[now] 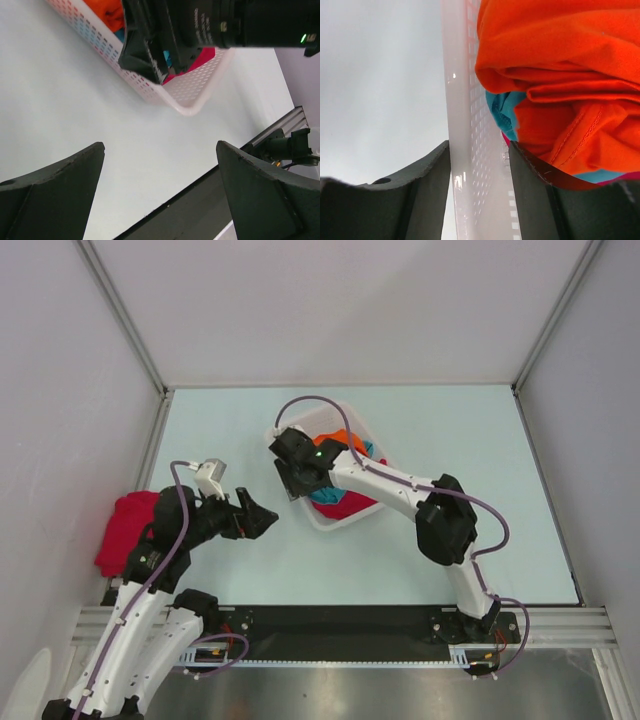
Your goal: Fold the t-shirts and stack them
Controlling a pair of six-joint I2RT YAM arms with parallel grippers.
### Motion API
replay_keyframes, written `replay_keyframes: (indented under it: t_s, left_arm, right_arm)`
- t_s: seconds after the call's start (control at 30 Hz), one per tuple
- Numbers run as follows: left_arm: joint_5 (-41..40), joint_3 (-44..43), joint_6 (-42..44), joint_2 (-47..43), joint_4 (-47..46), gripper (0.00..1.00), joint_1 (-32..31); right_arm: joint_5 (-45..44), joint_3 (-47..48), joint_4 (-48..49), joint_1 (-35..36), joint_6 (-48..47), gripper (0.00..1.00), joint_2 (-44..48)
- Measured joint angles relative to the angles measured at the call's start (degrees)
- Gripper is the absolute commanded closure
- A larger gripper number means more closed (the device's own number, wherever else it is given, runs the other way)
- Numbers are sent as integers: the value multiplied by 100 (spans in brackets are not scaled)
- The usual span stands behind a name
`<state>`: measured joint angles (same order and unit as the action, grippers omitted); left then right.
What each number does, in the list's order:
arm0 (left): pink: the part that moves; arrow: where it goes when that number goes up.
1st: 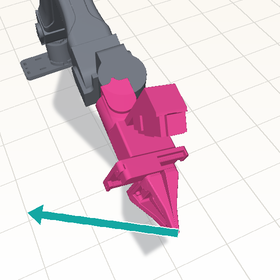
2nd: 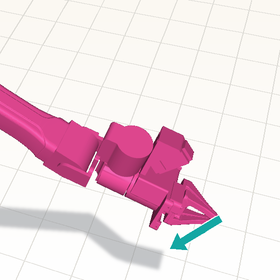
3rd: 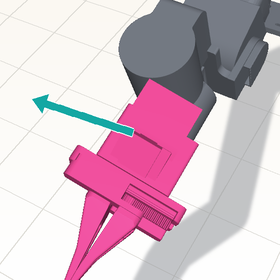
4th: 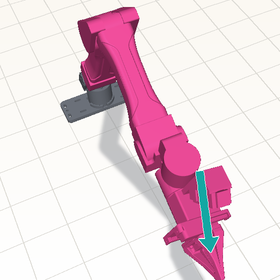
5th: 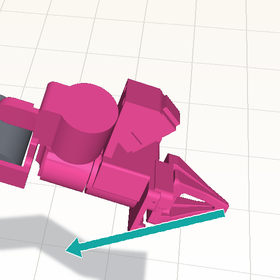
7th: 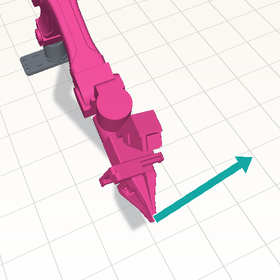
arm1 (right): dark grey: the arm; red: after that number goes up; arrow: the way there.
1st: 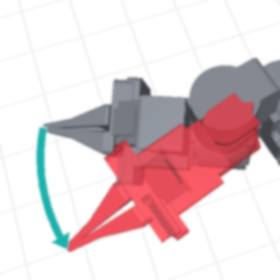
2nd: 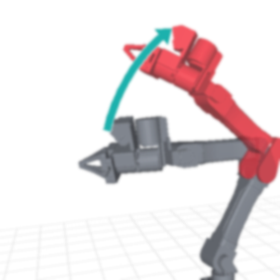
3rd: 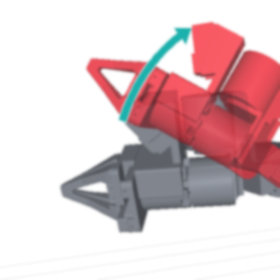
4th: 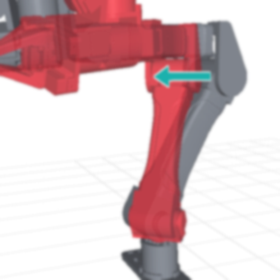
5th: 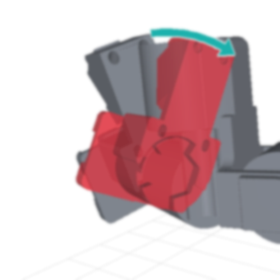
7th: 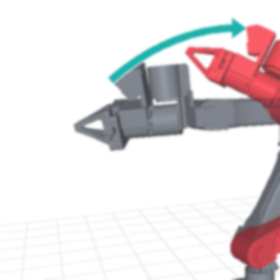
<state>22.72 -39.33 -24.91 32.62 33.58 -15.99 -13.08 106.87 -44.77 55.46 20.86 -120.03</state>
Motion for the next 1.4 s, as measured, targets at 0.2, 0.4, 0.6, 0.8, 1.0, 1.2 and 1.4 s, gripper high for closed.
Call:
replay_keyframes:
  t_s: [0.2,0.4,0.6,0.8,1.0,1.2,1.4]
  left_arm:
    - [0,0,2,2,0,1,0]
    - [-2,0,63,57,0,0,0]
    - [-4,0,107,186,0,1,0]
    - [-22,0,109,197,0,1,0]
    - [-26,0,131,199,0,1,0]
    - [-24,0,162,199,0,1,0]
    - [-22,-2,249,243,0,0,0]
  right_arm:
    - [-81,227,-146,-457,-9,46,13]
    - [-197,229,-238,-1093,-57,46,39]
    - [-332,455,-380,-1394,-197,46,46]
    - [-470,1064,-485,-1478,-350,46,46]
    - [-518,1294,-518,-1725,-439,46,46]
    - [-739,1294,-595,-2144,-518,46,-22]
    - [-809,1272,-588,-2232,-551,47,-247]
